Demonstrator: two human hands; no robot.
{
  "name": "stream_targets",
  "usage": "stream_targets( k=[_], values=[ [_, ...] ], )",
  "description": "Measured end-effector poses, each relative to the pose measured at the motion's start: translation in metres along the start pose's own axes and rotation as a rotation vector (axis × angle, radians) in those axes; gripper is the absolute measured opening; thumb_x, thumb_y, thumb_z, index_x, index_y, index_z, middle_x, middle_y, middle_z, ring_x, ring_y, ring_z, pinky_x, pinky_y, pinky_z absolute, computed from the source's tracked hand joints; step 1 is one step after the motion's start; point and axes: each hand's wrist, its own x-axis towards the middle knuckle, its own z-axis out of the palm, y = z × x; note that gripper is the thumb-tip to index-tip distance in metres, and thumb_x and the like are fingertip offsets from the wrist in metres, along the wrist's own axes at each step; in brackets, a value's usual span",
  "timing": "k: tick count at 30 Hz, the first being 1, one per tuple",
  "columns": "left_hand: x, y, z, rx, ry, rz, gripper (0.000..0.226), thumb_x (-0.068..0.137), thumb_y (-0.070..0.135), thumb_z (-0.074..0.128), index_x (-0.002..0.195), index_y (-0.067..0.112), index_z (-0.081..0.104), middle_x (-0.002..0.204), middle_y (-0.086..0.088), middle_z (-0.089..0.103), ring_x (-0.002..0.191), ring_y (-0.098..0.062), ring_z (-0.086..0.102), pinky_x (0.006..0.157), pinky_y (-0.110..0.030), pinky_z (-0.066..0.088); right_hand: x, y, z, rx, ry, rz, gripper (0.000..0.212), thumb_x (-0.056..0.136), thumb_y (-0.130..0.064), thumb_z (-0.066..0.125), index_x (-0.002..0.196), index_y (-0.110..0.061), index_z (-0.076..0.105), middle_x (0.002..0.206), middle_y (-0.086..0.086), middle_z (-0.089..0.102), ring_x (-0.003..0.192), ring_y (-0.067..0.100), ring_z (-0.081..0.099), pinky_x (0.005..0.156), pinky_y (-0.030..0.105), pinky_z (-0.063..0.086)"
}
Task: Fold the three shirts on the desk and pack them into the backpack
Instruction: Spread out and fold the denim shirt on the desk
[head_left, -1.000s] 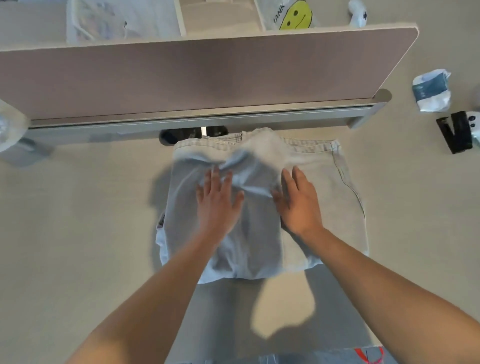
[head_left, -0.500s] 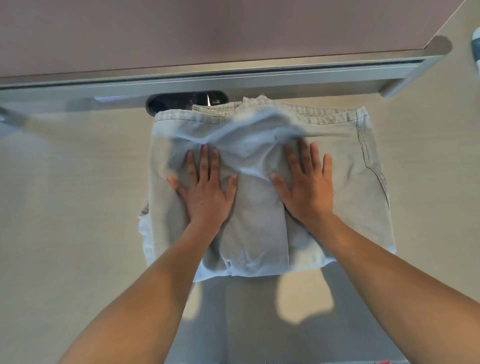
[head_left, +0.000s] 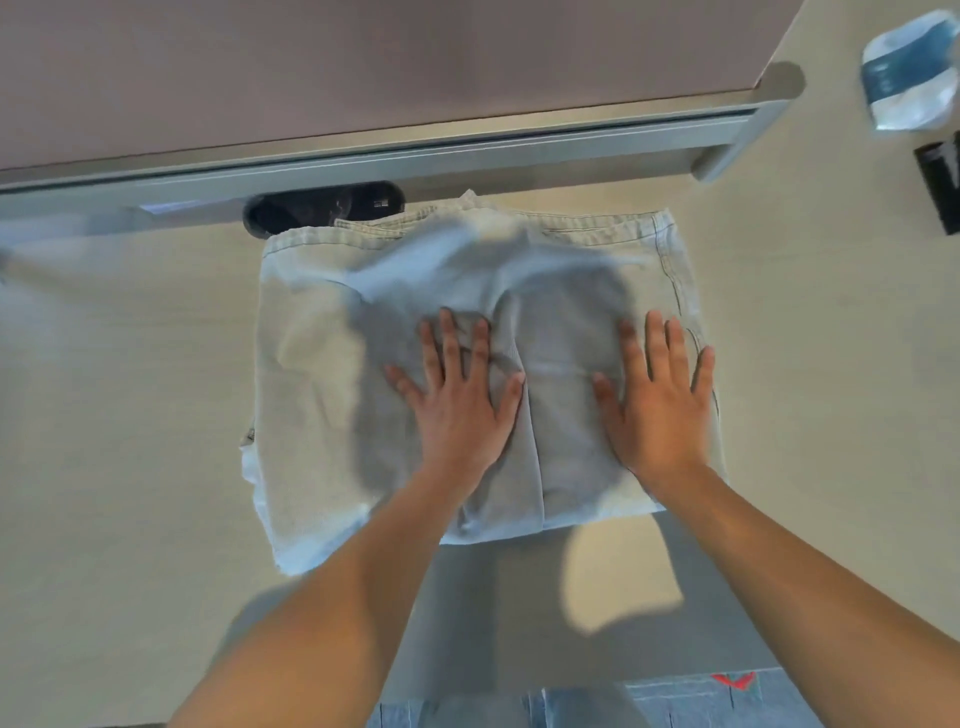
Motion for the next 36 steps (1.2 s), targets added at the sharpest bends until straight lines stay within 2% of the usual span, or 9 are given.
stream_targets(
  k=[6, 14, 21, 24, 27, 29, 33, 36],
  values=[
    [-0.01, 0.034, 0.015, 0.04, 0.001, 0.025, 0.079, 0.101, 0.072, 0.017, 0.166, 0.032, -0.005, 0.171, -0.007, -0.022, 0.158, -0.031, -0.02, 0.115, -0.079, 0.005, -0.018, 0.04, 0.008, 0.014, 0.003, 0.053, 0.071, 0.107, -0.06, 0.024, 0.168, -0.023, 0.014, 0.175, 0.008, 0.01, 0.162, 0.026, 0.002, 0.129, 0.057, 0.004],
    [-0.055, 0.082, 0.033, 0.062, -0.012, 0.097, 0.079, 0.103, 0.07, 0.015, 0.167, 0.027, -0.001, 0.173, -0.009, -0.014, 0.159, -0.03, -0.014, 0.114, -0.08, 0.008, -0.066, 0.094, 0.009, 0.089, 0.047, 0.129, 0.071, 0.105, -0.06, 0.031, 0.166, -0.024, 0.023, 0.174, 0.008, 0.017, 0.16, 0.028, 0.015, 0.128, 0.057, 0.01],
    [-0.072, 0.1, 0.05, 0.045, -0.018, 0.107, 0.077, 0.103, 0.072, 0.012, 0.166, 0.03, -0.005, 0.174, -0.007, -0.011, 0.159, -0.031, -0.014, 0.117, -0.077, 0.004, -0.088, 0.118, 0.015, 0.158, 0.014, 0.248, 0.074, 0.103, -0.064, 0.037, 0.165, -0.029, 0.02, 0.175, 0.005, 0.006, 0.162, 0.024, 0.006, 0.129, 0.058, 0.004],
    [-0.079, 0.097, 0.05, 0.073, -0.023, 0.122, 0.075, 0.102, 0.07, 0.005, 0.165, 0.032, -0.009, 0.173, -0.006, -0.014, 0.159, -0.029, -0.015, 0.119, -0.075, 0.005, -0.09, 0.119, 0.014, 0.209, 0.037, 0.241, 0.075, 0.102, -0.064, 0.04, 0.164, -0.027, 0.024, 0.175, 0.008, 0.003, 0.162, 0.024, 0.003, 0.129, 0.059, 0.006],
    [-0.092, 0.092, 0.052, 0.079, -0.016, 0.122, 0.073, 0.101, 0.069, 0.003, 0.165, 0.034, -0.009, 0.174, -0.004, -0.012, 0.16, -0.026, -0.012, 0.12, -0.073, 0.003, -0.093, 0.122, 0.01, 0.315, 0.078, 0.28, 0.084, 0.098, -0.065, 0.049, 0.165, -0.024, 0.02, 0.175, 0.01, -0.002, 0.162, 0.026, 0.001, 0.129, 0.055, 0.01],
    [-0.099, 0.09, 0.056, 0.098, 0.024, 0.117, 0.072, 0.103, 0.068, 0.007, 0.165, 0.034, -0.005, 0.174, -0.004, -0.007, 0.16, -0.026, -0.008, 0.12, -0.073, 0.003, -0.098, 0.128, 0.007, 0.392, 0.108, 0.367, 0.093, 0.094, -0.068, 0.055, 0.166, -0.024, 0.017, 0.174, 0.012, 0.005, 0.16, 0.031, 0.011, 0.127, 0.055, 0.018],
    [-0.098, 0.087, 0.065, 0.087, 0.089, 0.131, 0.072, 0.104, 0.067, 0.014, 0.166, 0.032, 0.004, 0.175, -0.005, 0.001, 0.161, -0.027, -0.002, 0.12, -0.073, 0.005, -0.102, 0.133, 0.0, 0.425, 0.099, 0.467, 0.109, 0.082, -0.075, 0.065, 0.166, -0.025, 0.016, 0.162, 0.008, 0.038, 0.138, 0.035, 0.043, 0.111, 0.051, 0.038],
    [-0.099, 0.086, 0.066, 0.087, 0.099, 0.151, 0.074, 0.104, 0.067, 0.016, 0.166, 0.031, 0.004, 0.175, -0.006, 0.002, 0.161, -0.027, -0.002, 0.12, -0.072, 0.006, -0.099, 0.132, -0.009, 0.552, 0.042, 0.488, 0.11, 0.078, -0.071, 0.075, 0.163, -0.033, 0.018, 0.149, 0.003, 0.043, 0.121, 0.034, 0.057, 0.095, 0.046, 0.049]
  ],
)
